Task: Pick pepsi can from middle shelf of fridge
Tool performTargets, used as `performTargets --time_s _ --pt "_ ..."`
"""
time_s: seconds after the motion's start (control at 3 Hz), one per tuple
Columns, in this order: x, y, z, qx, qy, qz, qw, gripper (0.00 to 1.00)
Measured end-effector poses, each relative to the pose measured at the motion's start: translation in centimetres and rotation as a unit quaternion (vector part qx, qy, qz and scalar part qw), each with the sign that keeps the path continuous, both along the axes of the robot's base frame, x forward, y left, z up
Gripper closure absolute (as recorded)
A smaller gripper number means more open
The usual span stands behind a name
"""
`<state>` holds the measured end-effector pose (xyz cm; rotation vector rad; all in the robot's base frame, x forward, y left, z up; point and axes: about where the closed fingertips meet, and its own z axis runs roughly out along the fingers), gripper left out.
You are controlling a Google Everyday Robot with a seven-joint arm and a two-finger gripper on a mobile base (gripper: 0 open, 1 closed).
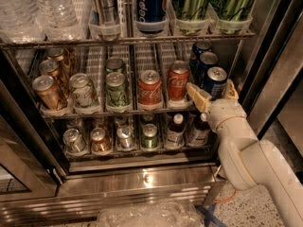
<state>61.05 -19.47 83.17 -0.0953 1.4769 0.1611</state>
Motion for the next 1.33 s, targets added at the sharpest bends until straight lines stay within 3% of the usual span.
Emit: performTargets --time_s 0.67,1.33 --pt "0.68 0.34 -0.23 0.001 0.000 -0.002 1.0000 0.43" --pt "0.68 0.34 -0.23 0.001 0.000 -0.002 1.0000 0.87"
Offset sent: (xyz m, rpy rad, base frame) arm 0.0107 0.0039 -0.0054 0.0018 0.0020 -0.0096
